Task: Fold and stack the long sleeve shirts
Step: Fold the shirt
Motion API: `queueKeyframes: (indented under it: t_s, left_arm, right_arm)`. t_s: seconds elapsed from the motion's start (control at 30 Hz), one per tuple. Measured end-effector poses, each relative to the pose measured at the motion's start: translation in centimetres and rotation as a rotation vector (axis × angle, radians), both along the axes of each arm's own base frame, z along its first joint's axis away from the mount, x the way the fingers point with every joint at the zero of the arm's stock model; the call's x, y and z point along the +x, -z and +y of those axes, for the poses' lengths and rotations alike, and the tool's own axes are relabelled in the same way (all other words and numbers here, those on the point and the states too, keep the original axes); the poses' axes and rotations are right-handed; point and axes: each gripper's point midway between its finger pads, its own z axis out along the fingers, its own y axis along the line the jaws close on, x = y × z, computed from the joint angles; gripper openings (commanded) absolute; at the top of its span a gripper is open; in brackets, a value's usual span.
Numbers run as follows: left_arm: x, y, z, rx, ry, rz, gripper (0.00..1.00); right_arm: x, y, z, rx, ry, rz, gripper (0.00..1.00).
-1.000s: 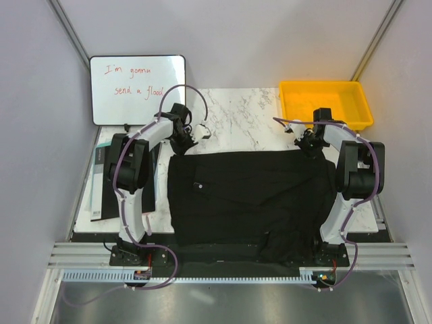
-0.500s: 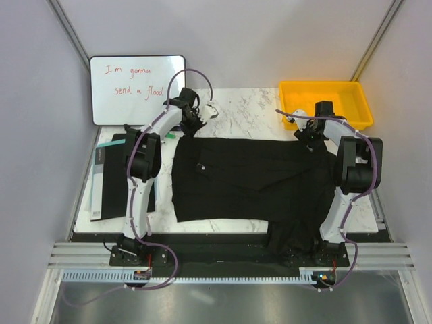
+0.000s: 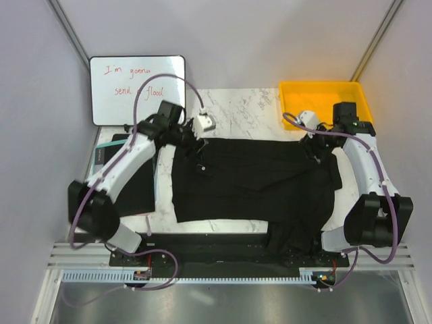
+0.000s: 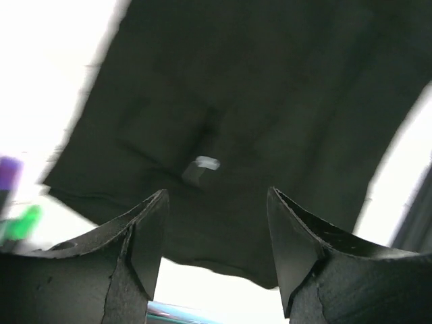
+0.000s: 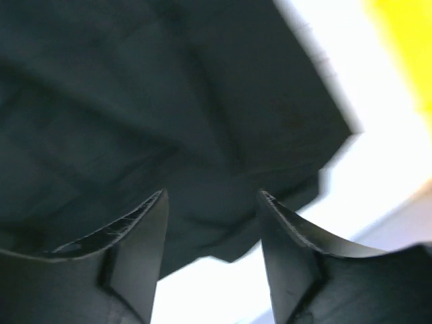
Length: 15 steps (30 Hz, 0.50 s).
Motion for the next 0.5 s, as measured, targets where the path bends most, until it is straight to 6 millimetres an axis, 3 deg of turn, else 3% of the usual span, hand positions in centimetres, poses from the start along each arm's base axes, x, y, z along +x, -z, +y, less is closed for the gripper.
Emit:
queueKeyframes:
  t_s: [0.07, 0.1, 0.2, 0.27, 0.37, 0.5]
  left_arm:
    - [-4.7, 0.0, -0.4, -0.026, 0.063, -0.030, 0.67]
    - [-7.1, 0.9, -0.4, -0.027, 0.097, -0.030, 0.67]
    - [-13.7, 5.6, 0.0, 0.025, 0.206, 0.027, 0.66]
    - [-16.9, 9.1, 0.8, 0.095, 0.263, 0.067, 0.66]
    - [-20.0, 12.8, 2.0, 0.190, 0.329, 0.082, 0.65]
    - [-21.1, 15.1, 2.8, 0.262, 0.370, 0.010, 0.61]
  right_arm:
    - [-2.7, 2.3, 0.6, 0.024, -0.015, 0.098, 0.58]
    - [-3.9, 3.7, 0.8, 0.038, -0.018, 0.157, 0.55]
    - [-6.1, 7.0, 1.3, 0.067, -0.019, 0.296, 0.51]
    - [-6.8, 8.3, 1.5, 0.081, -0.016, 0.349, 0.49]
    - [-7.1, 9.0, 1.8, 0.097, -0.013, 0.381, 0.45]
    - [-7.7, 9.4, 2.1, 0.112, -0.016, 0.402, 0.41]
